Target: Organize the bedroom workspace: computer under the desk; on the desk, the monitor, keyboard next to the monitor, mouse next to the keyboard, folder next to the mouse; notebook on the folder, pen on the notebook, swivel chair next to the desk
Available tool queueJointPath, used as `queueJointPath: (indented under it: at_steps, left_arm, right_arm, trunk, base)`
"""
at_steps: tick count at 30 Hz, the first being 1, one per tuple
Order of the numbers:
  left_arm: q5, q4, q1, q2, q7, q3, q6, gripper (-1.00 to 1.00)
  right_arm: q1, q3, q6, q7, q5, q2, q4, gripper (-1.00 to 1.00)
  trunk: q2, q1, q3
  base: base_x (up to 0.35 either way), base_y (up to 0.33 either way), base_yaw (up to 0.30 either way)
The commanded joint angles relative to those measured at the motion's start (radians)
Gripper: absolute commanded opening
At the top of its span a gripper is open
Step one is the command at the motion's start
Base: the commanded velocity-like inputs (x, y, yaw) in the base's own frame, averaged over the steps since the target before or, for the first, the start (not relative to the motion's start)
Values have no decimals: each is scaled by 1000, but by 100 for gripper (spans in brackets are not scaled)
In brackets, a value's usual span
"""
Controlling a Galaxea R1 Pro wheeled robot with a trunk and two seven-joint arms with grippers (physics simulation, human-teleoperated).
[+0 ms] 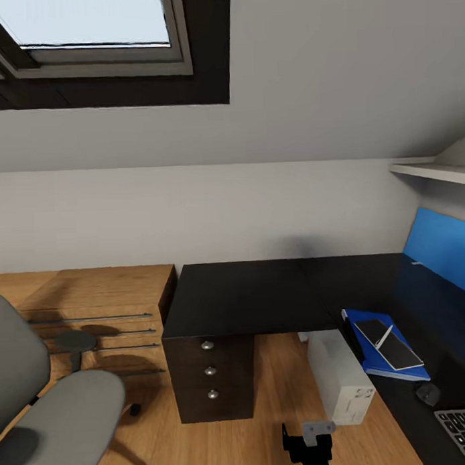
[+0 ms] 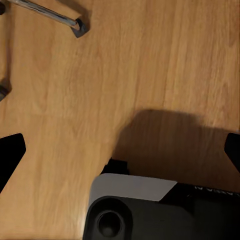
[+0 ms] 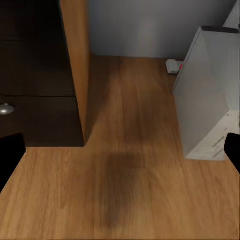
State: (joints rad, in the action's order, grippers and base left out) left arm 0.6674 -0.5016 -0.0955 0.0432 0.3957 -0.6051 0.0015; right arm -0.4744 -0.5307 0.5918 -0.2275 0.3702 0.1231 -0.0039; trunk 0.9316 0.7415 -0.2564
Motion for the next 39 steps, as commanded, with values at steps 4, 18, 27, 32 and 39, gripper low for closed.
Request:
queueJointPath:
  at_steps: [4, 18, 27, 32, 39]
  left_arm:
    - [11, 20, -1, 1, 9, -7, -62, 100]
    - [14, 422, -1, -41, 5, -3, -605, 100]
    - [20, 442, 0, -47, 4, -7, -886, 100]
    - [19, 445, 0, -49, 4, -7, -904, 100]
    - [20, 446, 0, -48, 5, -7, -903, 100]
  right_arm:
    - [51, -8, 121, -7, 1, -5, 21, 100]
    - [261, -12, 455, -6, -13, -52, 27, 100]
    - [274, -13, 455, -6, -25, -48, 27, 100]
    - [274, -14, 455, -7, -25, -47, 27, 100]
    - [275, -12, 455, -7, -25, -49, 27, 100]
  trunk:
    - [-27, -15, 11]
    - [-125, -69, 55]
    - [-188, -103, 83]
    - [-202, -111, 90]
    - [-202, -111, 90]
  base:
    - [0, 0, 279]
    - [0, 0, 279]
    - [0, 0, 280]
    - [0, 0, 281]
    - [0, 0, 285]
